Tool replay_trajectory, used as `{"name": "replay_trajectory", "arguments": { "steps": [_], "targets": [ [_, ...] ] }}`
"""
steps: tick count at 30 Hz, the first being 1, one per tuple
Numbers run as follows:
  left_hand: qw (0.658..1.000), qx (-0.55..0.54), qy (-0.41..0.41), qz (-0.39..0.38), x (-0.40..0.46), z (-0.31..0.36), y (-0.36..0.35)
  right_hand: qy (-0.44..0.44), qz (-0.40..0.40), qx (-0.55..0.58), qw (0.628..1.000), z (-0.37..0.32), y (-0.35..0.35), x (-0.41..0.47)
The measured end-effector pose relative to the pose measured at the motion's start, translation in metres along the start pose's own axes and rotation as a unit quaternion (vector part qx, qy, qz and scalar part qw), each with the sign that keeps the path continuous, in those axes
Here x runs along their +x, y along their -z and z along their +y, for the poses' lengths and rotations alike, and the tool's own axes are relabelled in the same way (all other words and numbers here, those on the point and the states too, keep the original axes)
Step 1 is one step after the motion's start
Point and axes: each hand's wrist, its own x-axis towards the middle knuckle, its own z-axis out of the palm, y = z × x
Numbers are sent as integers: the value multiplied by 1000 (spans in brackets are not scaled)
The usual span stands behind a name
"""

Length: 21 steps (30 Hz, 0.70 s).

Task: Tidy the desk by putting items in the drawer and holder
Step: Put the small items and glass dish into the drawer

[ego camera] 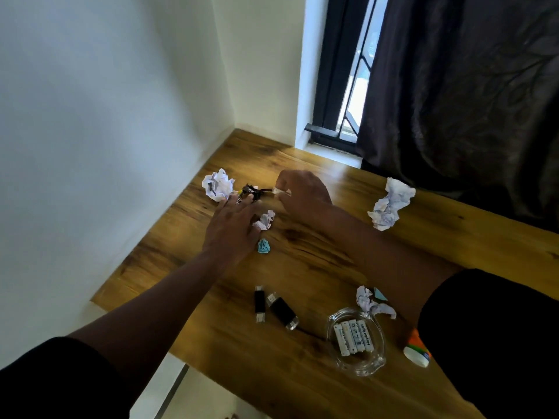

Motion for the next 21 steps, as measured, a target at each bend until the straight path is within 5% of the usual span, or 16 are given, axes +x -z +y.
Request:
{"name": "replay_trajectory", "arguments": {
  "steps": [11, 21],
  "targets": [
    [979, -55, -191, -38, -49, 67, -5, -141, 70, 67, 985, -5, 28, -68],
    [951, -83, -276, -109, -113, 93, -14, -238, 122, 50, 962, -7, 31, -176]
  ]
}}
